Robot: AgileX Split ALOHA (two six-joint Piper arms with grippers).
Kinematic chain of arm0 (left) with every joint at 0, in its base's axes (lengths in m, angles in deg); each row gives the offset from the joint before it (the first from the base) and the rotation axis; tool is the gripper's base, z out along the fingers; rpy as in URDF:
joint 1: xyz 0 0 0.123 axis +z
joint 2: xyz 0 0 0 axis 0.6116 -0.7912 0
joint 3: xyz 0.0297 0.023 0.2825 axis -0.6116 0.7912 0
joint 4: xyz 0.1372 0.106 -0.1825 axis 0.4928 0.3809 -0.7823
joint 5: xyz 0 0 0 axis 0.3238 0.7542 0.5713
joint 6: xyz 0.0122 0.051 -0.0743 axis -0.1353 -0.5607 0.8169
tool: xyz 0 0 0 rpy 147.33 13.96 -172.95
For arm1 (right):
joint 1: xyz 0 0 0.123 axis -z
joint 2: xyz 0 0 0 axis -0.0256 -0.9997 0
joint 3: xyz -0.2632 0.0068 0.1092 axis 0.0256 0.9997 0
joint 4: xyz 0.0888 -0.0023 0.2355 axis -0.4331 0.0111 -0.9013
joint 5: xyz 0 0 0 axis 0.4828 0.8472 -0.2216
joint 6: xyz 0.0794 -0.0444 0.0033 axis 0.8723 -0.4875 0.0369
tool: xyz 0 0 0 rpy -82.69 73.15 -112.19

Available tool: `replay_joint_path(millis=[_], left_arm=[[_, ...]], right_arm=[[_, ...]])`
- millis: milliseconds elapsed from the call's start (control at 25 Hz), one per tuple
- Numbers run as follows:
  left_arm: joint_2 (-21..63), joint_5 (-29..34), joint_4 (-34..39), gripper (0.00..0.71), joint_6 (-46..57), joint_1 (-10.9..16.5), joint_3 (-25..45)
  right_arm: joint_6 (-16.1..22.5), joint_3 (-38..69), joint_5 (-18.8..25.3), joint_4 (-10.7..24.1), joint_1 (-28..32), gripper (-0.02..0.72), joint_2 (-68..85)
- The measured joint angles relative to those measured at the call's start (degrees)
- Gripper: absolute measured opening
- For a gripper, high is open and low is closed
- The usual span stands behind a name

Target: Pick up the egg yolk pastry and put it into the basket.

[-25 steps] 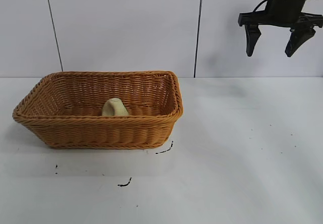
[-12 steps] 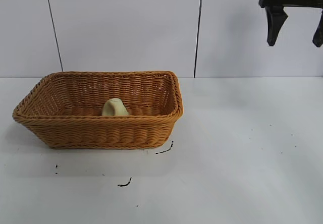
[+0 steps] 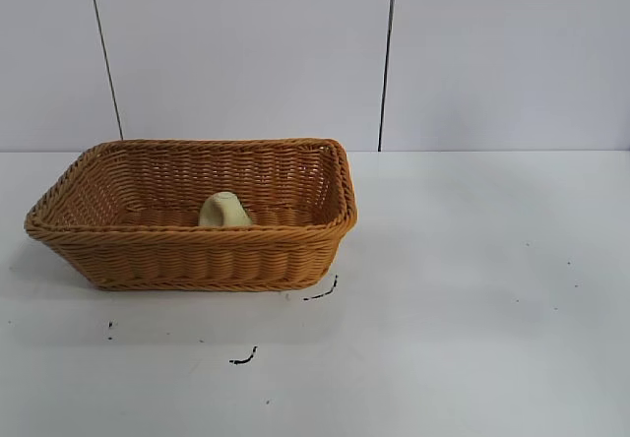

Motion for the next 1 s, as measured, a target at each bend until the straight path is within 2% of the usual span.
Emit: replay_joint_path(millis=[120,320,560,1000], left_arm=[[0.0,0.0,0.0,0.697,0.0,0.0,0.0],[0.0,0.0,0.0,0.697,0.0,0.0,0.0],[0.0,0.0,0.0,0.697,0.0,0.0,0.0],[0.0,0.0,0.0,0.697,0.0,0.0,0.0]], right_arm=[[-0.7,8.0,-2.0,0.0,0.0,0.624,10.3],[-1.8,20.5,-8.0,0.0,0.0,0.624,28.6],[-1.8,32.0,-9.3,-0.6,0.0,0.624,49.4],[-1.8,34.2,-10.4,-1.3,0.0,0.624,67.8]])
